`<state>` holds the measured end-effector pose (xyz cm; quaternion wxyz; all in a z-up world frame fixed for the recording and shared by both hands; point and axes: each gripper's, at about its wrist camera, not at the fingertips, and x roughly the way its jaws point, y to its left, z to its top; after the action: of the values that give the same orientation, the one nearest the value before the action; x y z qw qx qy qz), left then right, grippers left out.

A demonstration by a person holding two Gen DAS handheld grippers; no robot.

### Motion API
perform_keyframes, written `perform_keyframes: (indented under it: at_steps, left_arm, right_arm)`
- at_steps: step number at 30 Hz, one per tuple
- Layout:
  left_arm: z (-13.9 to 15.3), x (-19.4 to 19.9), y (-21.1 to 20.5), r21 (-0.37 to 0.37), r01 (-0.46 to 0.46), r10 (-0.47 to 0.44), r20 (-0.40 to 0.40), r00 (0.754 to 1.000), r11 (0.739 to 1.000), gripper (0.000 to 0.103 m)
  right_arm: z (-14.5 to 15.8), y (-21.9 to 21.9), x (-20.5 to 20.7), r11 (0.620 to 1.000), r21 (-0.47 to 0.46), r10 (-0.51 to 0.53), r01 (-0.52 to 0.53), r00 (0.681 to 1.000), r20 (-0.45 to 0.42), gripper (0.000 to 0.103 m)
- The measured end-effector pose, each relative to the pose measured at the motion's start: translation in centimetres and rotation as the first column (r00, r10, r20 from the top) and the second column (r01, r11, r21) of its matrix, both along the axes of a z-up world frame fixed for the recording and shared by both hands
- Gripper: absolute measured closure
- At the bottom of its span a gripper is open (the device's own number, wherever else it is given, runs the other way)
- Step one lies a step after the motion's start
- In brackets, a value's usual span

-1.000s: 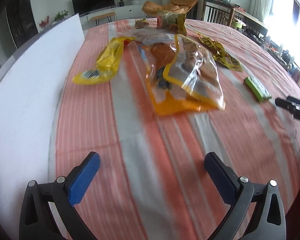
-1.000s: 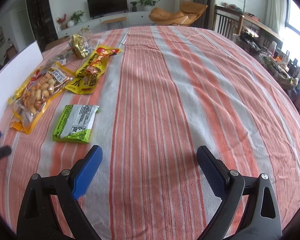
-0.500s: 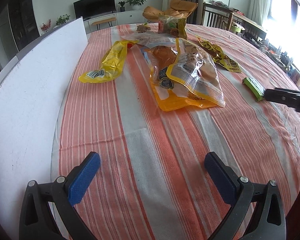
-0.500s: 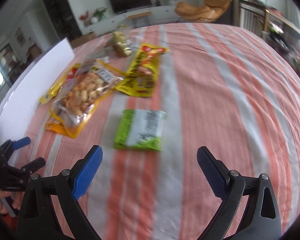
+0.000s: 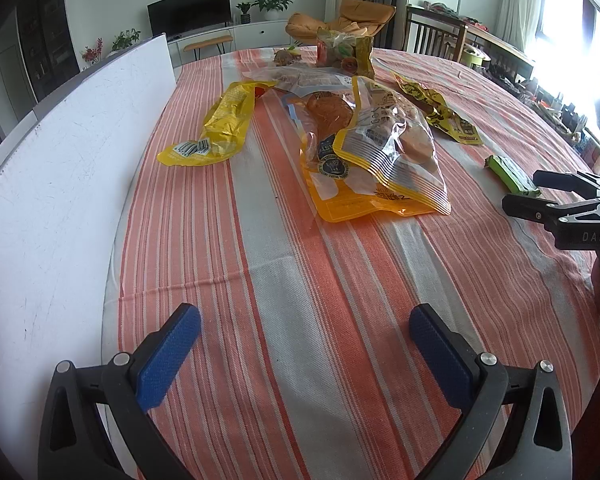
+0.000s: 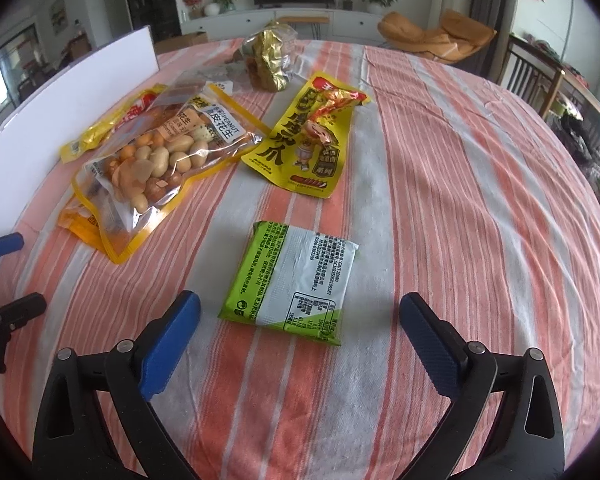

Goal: Organize snacks
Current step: 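Grasp the yellow long bag with the left gripper while the right approaches the green pack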

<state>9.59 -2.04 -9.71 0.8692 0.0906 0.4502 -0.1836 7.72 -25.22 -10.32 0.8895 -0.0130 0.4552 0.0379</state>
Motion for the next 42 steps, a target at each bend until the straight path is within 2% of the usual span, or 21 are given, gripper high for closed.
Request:
perform_keyframes:
  at_steps: [16, 19, 21, 23, 24, 26, 29, 30, 32, 33, 35, 36, 38, 39, 42]
  left_arm:
    - [0.0, 0.0, 0.0, 0.000, 0.003, -0.003, -0.002, 1.000, 1.000, 0.000]
    - [0.6, 0.4, -0.3, 0.049, -0.012, 0.013, -0.026, 1.000, 0.999, 0.001]
    - [3.6, 1.2, -1.1, 0.090, -0.001, -0.005, 0.069, 0.998, 0.996, 0.001]
    - [6.5, 2.9, -1.7, 0.081, 0.023, -0.033, 0.124, 0.992, 0.996, 0.001]
    - [7.8, 4.6, -2.1, 0.070, 0.042, -0.050, 0.121, 0.991, 0.997, 0.001]
    - [8.5, 8.2, -2.7, 0.055, 0.053, -0.057, 0.075, 0.996, 0.997, 0.001]
    - [7.1, 14.0, -2.9, 0.029, 0.004, -0.004, -0.018, 1.000, 1.000, 0.002]
    - [6.2, 15.4, -2.8, 0.020, -0.012, 0.013, -0.057, 0.998, 1.000, 0.005]
    - [3.7, 18.0, -2.4, 0.013, -0.054, 0.056, -0.145, 0.988, 0.998, 0.029]
    - [2.5, 19.0, -2.2, 0.021, -0.074, 0.077, -0.185, 0.980, 0.997, 0.032]
    - [1.5, 19.5, -1.7, 0.047, -0.108, 0.114, -0.180, 0.977, 0.993, 0.033]
    - [1.3, 19.6, -1.3, 0.029, -0.118, 0.121, -0.180, 0.976, 0.993, 0.034]
    - [1.4, 19.3, -0.5, -0.006, -0.138, 0.135, -0.171, 0.976, 0.990, 0.042]
    - [1.5, 19.0, -0.1, -0.014, -0.152, 0.147, -0.166, 0.975, 0.988, 0.053]
    - [1.5, 17.2, 0.9, -0.053, -0.171, 0.160, -0.170, 0.973, 0.984, 0.055]
  right_arm:
    - [-0.2, -0.1, 0.3, 1.000, 0.002, 0.001, -0.001, 1.000, 0.003, 0.001]
    - [-0.2, -0.1, 0.3, 1.000, 0.002, 0.001, -0.001, 1.000, 0.003, 0.001]
    - [-0.2, -0.1, 0.3, 1.000, 0.002, 0.000, 0.000, 1.000, 0.003, 0.001]
    - [-0.3, -0.1, 0.3, 1.000, 0.003, 0.000, 0.000, 1.000, 0.003, 0.001]
    - [-0.3, -0.1, 0.4, 1.000, 0.003, 0.001, -0.001, 1.000, 0.003, 0.001]
    - [-0.3, -0.1, 0.3, 1.000, 0.002, 0.000, 0.000, 1.000, 0.003, 0.001]
    - [-0.3, -0.1, 0.4, 1.000, 0.003, 0.000, 0.000, 1.000, 0.003, 0.001]
    - [-0.3, -0.1, 0.4, 1.000, 0.003, 0.000, 0.000, 1.000, 0.003, 0.001]
    - [-0.3, -0.1, 0.4, 1.000, 0.003, 0.000, 0.000, 1.000, 0.003, 0.001]
    - [-0.3, -0.1, 0.4, 1.000, 0.002, 0.000, 0.000, 1.000, 0.003, 0.001]
    - [-0.4, -0.1, 0.4, 1.000, 0.003, 0.000, 0.000, 1.000, 0.003, 0.001]
    - [-0.4, -0.1, 0.5, 1.000, 0.003, 0.000, 0.000, 1.000, 0.003, 0.001]
    - [-0.1, -0.1, 0.0, 1.000, 0.003, 0.001, -0.001, 1.000, 0.003, 0.000]
    - [-0.1, -0.1, 0.0, 1.000, 0.003, 0.001, -0.001, 1.000, 0.003, 0.000]
    - [-0.1, 0.0, 0.0, 1.000, 0.003, 0.000, 0.000, 1.000, 0.003, 0.000]
